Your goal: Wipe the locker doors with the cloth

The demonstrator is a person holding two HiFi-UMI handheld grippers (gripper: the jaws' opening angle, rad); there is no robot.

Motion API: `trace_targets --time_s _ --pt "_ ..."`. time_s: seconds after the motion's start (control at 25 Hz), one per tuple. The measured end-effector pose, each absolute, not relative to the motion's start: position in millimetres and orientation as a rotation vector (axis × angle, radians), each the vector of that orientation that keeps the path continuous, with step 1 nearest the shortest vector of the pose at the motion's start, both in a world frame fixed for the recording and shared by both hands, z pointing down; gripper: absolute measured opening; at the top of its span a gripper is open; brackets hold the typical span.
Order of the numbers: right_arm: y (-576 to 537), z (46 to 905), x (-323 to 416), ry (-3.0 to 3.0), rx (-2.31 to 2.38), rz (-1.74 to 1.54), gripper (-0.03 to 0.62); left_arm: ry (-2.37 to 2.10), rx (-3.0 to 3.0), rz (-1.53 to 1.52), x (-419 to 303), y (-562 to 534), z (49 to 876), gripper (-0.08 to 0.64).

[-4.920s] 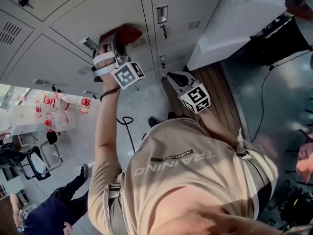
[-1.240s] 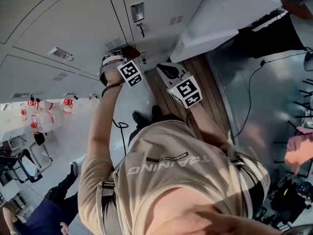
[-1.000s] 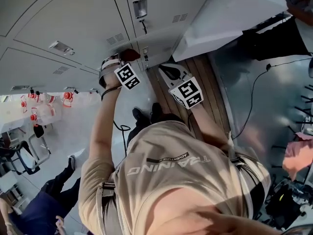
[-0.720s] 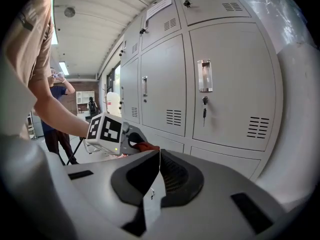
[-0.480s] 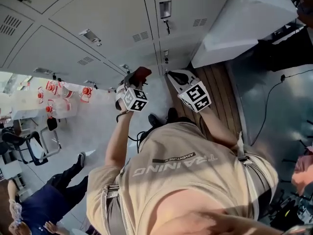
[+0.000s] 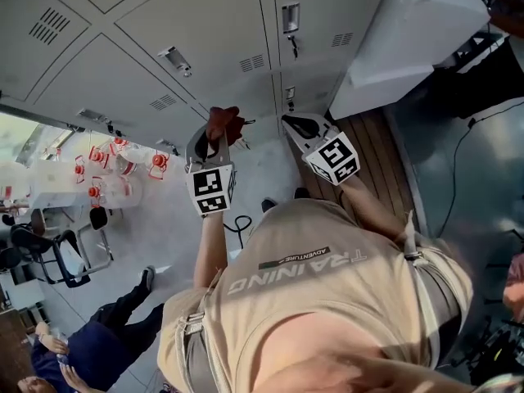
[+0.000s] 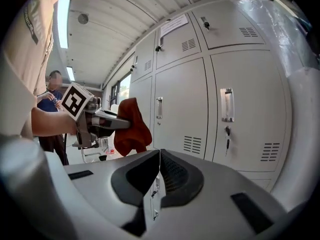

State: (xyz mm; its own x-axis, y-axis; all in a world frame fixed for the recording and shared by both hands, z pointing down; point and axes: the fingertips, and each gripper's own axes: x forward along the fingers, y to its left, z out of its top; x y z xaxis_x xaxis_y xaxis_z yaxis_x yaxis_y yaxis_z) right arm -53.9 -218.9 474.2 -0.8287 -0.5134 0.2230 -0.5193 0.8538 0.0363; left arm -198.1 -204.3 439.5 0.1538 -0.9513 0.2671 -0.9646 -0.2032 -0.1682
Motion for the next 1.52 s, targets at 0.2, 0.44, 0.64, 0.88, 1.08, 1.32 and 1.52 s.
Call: trace_targets --time_s 0.2,0.44,0.64,0.88,1.08,1.32,1.52 --pt "-223 428 -66 -2.863 0.761 -0.048 0.015 -2.028 2.409 0.244 -210 -201 371 0.072" --pt "-236 377 -73 -2.927 0.816 -0.150 0.015 -2.086 2.425 0.148 -227 -212 339 0.072" --pt "-245 348 -62 -2.995 0.987 -0.177 0.015 -2.096 2.402 0.106 -231 -216 338 0.071" --pt "-242 354 -54 -2.989 1.048 -0.160 0.015 -2.065 2.413 0.161 -222 -216 351 0.071" --pt "-244 368 -49 -2.977 1.069 -0.102 0.015 -2.025 2.427 0.135 -221 -214 356 0.071" --pt "-234 383 -51 -2.975 1.032 -0.041 0.015 -1.981 2.390 0.120 -223 -202 373 0.071" --pt "-234 372 -56 -2.980 1.039 -0.090 0.015 -1.982 2.424 0.144 -225 -208 366 0.071"
